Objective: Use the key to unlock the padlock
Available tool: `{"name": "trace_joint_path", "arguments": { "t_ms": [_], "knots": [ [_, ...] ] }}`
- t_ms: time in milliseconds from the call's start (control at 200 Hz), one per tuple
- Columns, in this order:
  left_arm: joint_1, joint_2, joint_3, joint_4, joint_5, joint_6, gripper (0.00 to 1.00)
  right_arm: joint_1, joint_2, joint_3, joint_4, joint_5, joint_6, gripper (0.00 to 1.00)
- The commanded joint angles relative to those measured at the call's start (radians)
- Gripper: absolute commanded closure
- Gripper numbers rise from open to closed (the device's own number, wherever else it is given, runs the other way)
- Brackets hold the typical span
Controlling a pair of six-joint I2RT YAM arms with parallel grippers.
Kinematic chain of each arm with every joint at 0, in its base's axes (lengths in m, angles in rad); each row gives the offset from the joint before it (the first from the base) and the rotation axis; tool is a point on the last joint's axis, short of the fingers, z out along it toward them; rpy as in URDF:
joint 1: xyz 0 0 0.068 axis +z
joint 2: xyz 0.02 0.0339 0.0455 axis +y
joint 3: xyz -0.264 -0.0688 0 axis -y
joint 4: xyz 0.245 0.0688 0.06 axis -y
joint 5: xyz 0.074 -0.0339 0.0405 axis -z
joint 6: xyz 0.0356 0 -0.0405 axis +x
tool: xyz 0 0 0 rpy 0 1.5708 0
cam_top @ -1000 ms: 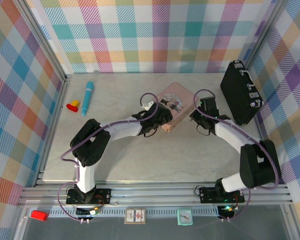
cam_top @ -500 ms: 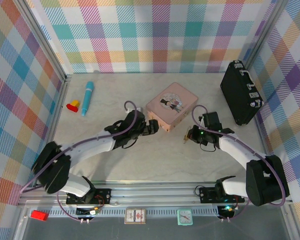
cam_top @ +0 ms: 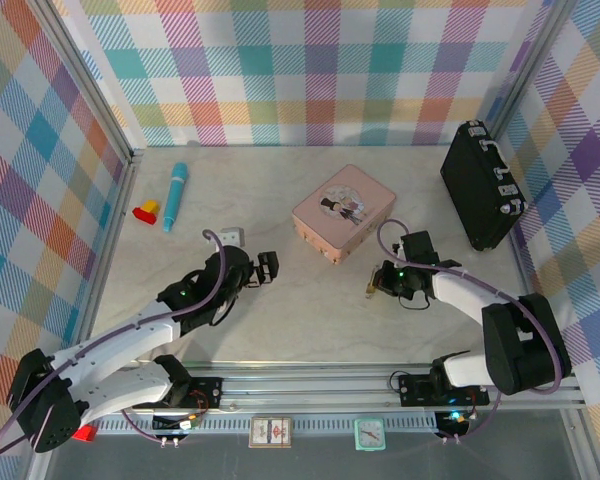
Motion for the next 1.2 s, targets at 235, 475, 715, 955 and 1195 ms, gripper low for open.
{"name": "trace_joint_path", "arguments": {
  "t_ms": [235, 475, 715, 955, 1195],
  "knots": [
    [0.007, -0.122, -0.039, -0.138, -0.170, 0.038, 0.00, 0.004, -0.079, -0.014, -0.081, 0.135, 0.000, 0.64],
    [0.009, -0.152, -0.021, -0.184, -0.274, 0.070, 0.00, 0.004, -0.219, 0.018, -0.192, 0.211, -0.012, 0.47],
    [0.010, -0.139, 0.043, -0.214, -0.634, 0.094, 0.00, 0.002, -0.373, 0.186, -0.342, 0.454, -0.171, 0.39],
    [0.202, 0.104, -0.047, 0.253, -0.691, 0.393, 0.00, 0.001, -0.452, 0.059, 0.066, 0.731, -0.528, 0.01],
    [0.412, 0.283, -0.167, 0.658, -0.308, 0.523, 0.00, -0.009, -0.237, -0.044, 0.421, 0.704, -0.610, 0.01]
  ]
}}
